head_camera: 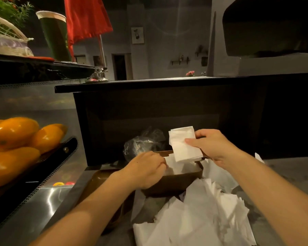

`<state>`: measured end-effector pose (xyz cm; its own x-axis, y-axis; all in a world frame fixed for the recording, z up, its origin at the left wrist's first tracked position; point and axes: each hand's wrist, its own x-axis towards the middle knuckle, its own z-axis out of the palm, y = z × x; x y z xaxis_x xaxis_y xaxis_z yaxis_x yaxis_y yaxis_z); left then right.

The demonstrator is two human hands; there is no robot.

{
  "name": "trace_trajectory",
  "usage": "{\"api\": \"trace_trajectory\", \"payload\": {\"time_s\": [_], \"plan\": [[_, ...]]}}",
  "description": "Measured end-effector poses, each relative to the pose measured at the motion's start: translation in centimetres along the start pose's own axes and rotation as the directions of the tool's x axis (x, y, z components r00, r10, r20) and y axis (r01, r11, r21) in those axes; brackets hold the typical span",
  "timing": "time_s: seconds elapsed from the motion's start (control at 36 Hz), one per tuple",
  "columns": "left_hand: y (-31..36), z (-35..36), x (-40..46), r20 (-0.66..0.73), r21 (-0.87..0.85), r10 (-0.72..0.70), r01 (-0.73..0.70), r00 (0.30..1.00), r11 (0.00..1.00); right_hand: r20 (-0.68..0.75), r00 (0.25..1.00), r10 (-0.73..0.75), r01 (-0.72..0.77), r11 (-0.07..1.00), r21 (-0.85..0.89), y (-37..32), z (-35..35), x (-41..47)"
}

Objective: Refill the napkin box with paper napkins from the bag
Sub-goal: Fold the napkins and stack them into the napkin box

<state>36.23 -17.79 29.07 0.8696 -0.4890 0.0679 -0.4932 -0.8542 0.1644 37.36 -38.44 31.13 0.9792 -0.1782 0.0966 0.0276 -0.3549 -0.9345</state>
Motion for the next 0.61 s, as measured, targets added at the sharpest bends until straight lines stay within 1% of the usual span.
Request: {"api": "trace_trajectory", "payload": {"time_s": [0.08,0.17,0.25,0.31,0.42,0.47,0.53,0.61], "plan": [[0.1,0.2,1.0,0.016,-0.008,0.020,-0.020,1.000,1.000,-0.020,1.000,0.010,-0.010,1.000,0.014,-0.2,0.0,0.7],[0.4,0.4,1.7,0.019,-0.008,0.050,-0.050,0.999,0.999,-0.022,1.000,0.000,-0.001,0.998,-0.055,0.2,-0.3,0.9],[0.5,0.5,2.1,0.017,0.004,0.047,-0.047,0.999,0.999,-0.015,1.000,0.010,-0.012,0.996,-0.092,0.7,-0.1,1.0],[0.1,0.6,1.9,-0.035,0.005,0.036,-0.036,0.999,0.999,-0.011,1.000,0.015,-0.016,0.995,-0.098,0.8,0.0,1.1],[-1.5,0.2,0.7,-0.223,0.044,-0.015,0.025,0.975,0.999,0.000,1.000,0.001,-0.001,0.996,-0.092,0.1,0.6,1.0],[-1.7,0.1,0.2,-0.257,0.037,-0.045,0.056,0.965,0.998,0.029,1.000,0.005,-0.002,0.996,-0.093,-0.3,1.3,0.9],[-1.7,0.2,0.0,-0.226,0.011,-0.077,0.082,0.971,0.997,0.076,0.997,0.032,-0.022,0.992,-0.126,-0.7,2.5,0.7],[-1.9,0.6,-0.4,-0.166,0.009,-0.122,0.125,0.979,0.992,0.114,0.991,0.066,-0.036,0.968,-0.247,-0.4,4.2,0.2]]}}
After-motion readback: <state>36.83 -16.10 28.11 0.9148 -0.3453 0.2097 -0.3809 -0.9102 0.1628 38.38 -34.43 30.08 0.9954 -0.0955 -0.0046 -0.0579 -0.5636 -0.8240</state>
